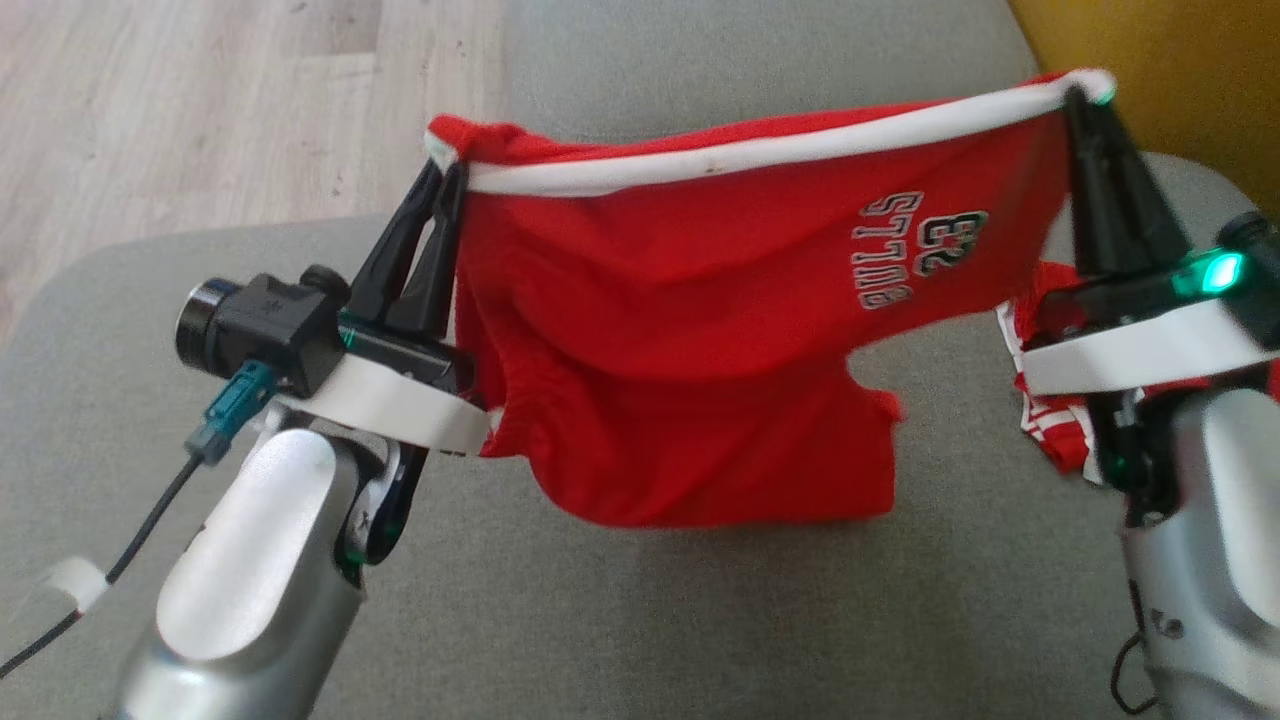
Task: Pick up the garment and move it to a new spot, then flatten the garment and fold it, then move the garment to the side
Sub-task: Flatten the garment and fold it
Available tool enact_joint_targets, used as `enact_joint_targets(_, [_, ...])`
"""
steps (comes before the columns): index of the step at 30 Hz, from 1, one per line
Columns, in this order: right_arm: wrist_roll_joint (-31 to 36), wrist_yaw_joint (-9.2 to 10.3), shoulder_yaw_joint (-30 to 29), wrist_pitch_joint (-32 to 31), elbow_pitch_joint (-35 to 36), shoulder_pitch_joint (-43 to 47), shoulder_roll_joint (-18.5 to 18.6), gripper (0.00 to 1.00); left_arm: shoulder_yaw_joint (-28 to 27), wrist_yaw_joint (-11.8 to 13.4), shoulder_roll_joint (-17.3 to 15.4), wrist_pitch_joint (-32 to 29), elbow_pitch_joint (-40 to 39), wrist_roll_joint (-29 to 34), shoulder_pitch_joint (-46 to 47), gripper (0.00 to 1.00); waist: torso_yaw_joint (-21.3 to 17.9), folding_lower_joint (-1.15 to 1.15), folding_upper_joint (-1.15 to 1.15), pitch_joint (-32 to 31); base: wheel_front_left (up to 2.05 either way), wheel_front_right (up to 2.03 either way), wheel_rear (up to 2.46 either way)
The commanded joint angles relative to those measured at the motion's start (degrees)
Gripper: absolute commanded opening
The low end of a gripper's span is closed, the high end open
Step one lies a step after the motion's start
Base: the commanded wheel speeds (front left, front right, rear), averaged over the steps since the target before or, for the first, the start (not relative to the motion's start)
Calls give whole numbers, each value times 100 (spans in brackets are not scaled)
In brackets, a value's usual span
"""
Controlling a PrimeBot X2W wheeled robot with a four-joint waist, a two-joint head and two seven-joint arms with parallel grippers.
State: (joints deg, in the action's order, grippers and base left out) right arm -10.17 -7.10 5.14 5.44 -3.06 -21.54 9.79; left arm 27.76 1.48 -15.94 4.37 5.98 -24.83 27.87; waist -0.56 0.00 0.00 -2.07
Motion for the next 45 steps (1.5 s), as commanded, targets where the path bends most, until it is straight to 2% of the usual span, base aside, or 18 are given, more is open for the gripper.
enact_joint_targets(1, [-9, -39, 56, -109, 393, -73, 32, 0, -282, 94, -208, -87, -360, 43, 295, 0, 31, 0, 0, -60, 0, 0, 0])
enact_joint_targets(5, [33, -39, -84, -517, 1141, 264, -79, 0, -368, 406, -267, -475, -1113, -17, 48, 0, 66, 0, 0, -114, 0, 0, 0])
enact_joint_targets(8, [101, -39, -154, -827, 1594, 443, -208, 0, -379, 536, -341, -814, -1575, -53, -35, 0, 89, 0, 0, -51, 0, 0, 0])
enact_joint_targets(12, [108, -39, -146, -1099, 1731, 326, -259, 0, -432, 575, -445, -1194, -1651, -117, 138, 0, 74, 0, 0, 162, 0, 0, 0])
enact_joint_targets(15, [30, -39, -140, -1207, 1500, -94, -241, 0, -531, 475, -462, -1370, -1363, -259, 543, 0, 42, 0, 0, 577, 0, 0, 0])
enact_joint_targets(19, [15, -39, 16, -1155, 818, -1186, -61, 0, -638, 152, -441, -1461, -574, -401, 1545, 0, 28, 0, 0, 1319, 0, 0, 0])
enact_joint_targets(22, [39, -39, 148, -976, 0, -2231, 59, 0, -731, -72, -393, -1352, 288, -392, 2507, 0, 19, 0, 0, 1816, 0, 0, 0])
enact_joint_targets(23, [39, -39, 148, -976, 0, -2231, 59, 0, -731, -72, -393, -1352, 288, -392, 2507, 0, 19, 0, 0, 1816, 0, 0, 0])
enact_joint_targets(24, [31, -39, 189, -899, -317, -2588, 53, 0, -752, -141, -385, -1290, 584, -365, 2828, 0, 0, 0, 0, 1970, 0, 0, 0])
enact_joint_targets(28, [236, -39, 298, -386, -1606, -3938, 75, 0, -863, -273, -288, -828, 1743, -224, 4015, 0, -30, 0, 0, 2396, 0, 0, 0])
enact_joint_targets(33, [582, -39, -1, 380, -2906, -5144, -65, 0, -882, -403, -133, -7, 2798, -20, 5112, 0, -1, 0, 0, 2680, 0, 0, 0])
enact_joint_targets(38, [786, -39, 135, 673, -3930, -5420, -141, 0, -732, -593, 73, 618, 3662, 45, 5381, 0, 61, 0, 0, 2841, 0, 0, 0])
enact_joint_targets(45, [679, -39, 692, 829, -4978, -4863, 7, 0, -402, -825, 410, 966, 4488, -60, 4739, 0, 218, 0, 0, 2866, 0, 0, 0])
